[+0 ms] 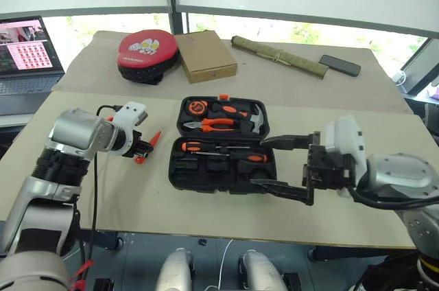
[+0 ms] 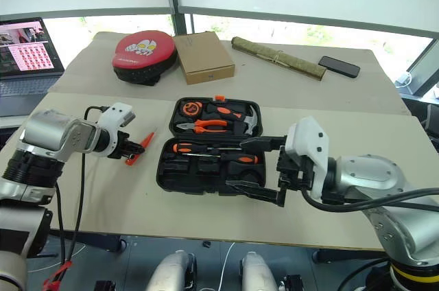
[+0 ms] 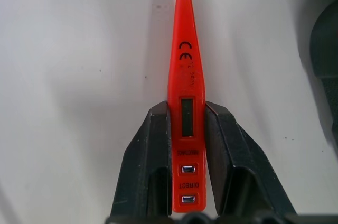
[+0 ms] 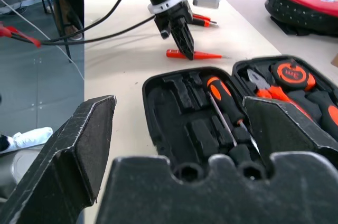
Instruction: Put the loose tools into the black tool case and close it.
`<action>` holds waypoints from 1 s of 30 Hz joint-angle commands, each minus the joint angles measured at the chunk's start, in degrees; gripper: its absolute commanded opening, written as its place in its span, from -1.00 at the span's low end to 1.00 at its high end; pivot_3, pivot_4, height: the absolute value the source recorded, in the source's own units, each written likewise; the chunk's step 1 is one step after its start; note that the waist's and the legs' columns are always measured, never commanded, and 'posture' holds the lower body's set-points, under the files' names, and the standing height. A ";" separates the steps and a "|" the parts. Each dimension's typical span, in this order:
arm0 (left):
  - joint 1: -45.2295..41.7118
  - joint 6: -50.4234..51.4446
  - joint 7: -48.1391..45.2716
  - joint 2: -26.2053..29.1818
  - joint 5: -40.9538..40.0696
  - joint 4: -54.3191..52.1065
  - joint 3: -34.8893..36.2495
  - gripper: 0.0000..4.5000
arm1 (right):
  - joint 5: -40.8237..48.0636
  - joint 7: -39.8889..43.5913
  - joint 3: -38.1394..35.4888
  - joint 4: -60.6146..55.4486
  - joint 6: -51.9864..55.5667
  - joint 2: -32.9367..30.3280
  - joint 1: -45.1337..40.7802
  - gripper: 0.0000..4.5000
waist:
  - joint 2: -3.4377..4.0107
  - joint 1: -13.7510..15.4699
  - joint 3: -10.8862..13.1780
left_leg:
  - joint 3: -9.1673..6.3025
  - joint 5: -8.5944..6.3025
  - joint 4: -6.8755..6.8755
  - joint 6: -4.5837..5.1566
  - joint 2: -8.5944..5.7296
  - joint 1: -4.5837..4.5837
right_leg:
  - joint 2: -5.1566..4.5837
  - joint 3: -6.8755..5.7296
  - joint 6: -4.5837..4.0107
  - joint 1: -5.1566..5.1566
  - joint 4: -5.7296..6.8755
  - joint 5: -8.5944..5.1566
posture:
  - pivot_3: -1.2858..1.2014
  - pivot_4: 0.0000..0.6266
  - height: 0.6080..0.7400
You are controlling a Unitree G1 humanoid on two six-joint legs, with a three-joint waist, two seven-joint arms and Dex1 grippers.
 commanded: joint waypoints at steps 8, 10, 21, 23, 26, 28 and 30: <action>-8.21 -40.68 -40.19 7.17 3.08 -1.11 -2.10 -0.81 | 3.50 -0.40 -6.24 -3.11 0.99 -5.70 6.75 1.00 | -0.11 0.87 0.06 | 0.02 0.00 0.03 0.00 0.00 -0.29 | -0.04 -0.11 0.03 -0.04 -0.30 0.03 | 0.03 -0.52 1.00; -9.75 -42.93 -45.76 6.11 4.46 -3.58 -4.57 -0.81 | 3.33 -1.89 -5.84 -3.88 0.88 -5.01 7.51 1.00 | -0.11 0.89 0.05 | 0.02 0.00 0.06 0.01 0.01 -0.35 | -0.05 -0.12 0.05 -0.05 -0.31 0.02 | 0.03 -0.52 1.00; -11.74 -39.36 -47.32 -3.82 16.78 -5.12 -17.19 -0.81 | 5.79 -7.07 -8.00 -5.98 1.61 -4.67 9.30 1.00 | -0.09 0.32 0.05 | -0.19 0.00 0.23 0.03 0.04 -0.42 | 0.06 -0.15 0.08 -0.04 -0.20 0.02 | 0.03 -0.52 1.00; -12.32 -38.80 -46.58 -5.43 19.17 -2.85 -18.70 -0.81 | 6.85 -8.68 -7.88 -6.29 2.03 -4.80 8.62 1.00 | -0.10 0.44 0.05 | -0.19 0.00 0.27 0.03 0.02 -0.43 | 0.05 -0.15 0.10 -0.01 -0.21 0.02 | 0.03 -0.52 1.00; -12.85 -38.44 -46.96 -6.47 20.93 -1.43 -19.47 -0.81 | 8.46 -10.89 -7.45 -6.91 2.51 -4.86 7.78 1.00 | -0.10 0.36 0.05 | -0.20 -0.01 0.32 0.03 0.02 -0.46 | 0.05 -0.15 0.10 -0.03 -0.20 0.02 | 0.03 -0.52 1.00; -13.20 -38.31 -47.11 -7.84 21.86 -0.23 -19.93 -0.81 | 9.66 -12.70 -6.90 -7.34 2.93 -4.91 6.94 1.00 | -0.10 0.38 0.05 | -0.21 -0.01 0.31 0.04 0.03 -0.46 | 0.06 -0.15 0.10 -0.05 -0.19 0.02 | 0.03 -0.52 1.00; -13.29 -38.42 -47.16 -8.87 22.69 0.75 -19.99 -0.81 | 10.50 -14.08 -6.48 -7.70 3.25 -4.98 6.38 1.00 | -0.10 0.43 0.05 | -0.22 -0.01 0.32 0.04 0.02 -0.47 | 0.05 -0.15 0.10 -0.03 -0.19 0.02 | 0.03 -0.52 1.00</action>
